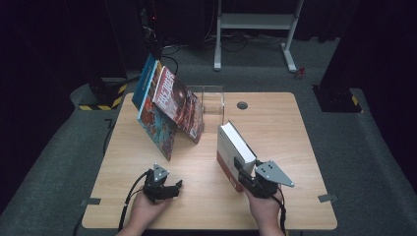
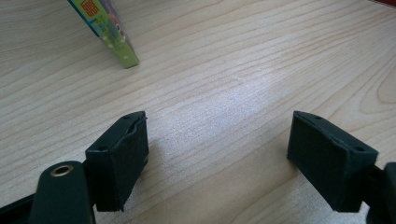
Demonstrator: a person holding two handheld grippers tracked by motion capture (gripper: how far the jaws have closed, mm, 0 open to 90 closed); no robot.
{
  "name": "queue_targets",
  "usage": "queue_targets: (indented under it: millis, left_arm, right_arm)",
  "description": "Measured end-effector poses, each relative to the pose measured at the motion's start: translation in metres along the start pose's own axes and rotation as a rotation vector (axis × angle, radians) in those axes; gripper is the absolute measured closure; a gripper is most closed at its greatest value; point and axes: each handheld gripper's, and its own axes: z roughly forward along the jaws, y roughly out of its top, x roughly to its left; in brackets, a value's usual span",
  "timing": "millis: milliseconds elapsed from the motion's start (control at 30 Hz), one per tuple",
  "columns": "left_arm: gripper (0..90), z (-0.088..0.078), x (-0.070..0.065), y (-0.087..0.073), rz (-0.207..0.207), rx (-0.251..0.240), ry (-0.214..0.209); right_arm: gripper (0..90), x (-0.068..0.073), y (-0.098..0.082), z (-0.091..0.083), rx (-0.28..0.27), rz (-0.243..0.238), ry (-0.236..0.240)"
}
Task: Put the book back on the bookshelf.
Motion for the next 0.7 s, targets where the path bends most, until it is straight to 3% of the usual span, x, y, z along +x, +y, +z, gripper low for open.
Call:
queue_targets:
  millis: [700]
  left_arm:
    - [21.9, -0.001, -0.001, -0.001, 0.018, -0.005, -0.020]
  right_arm:
    - [54.5, 0.005, 0.014, 0.007, 0.030, -0.003, -0.011]
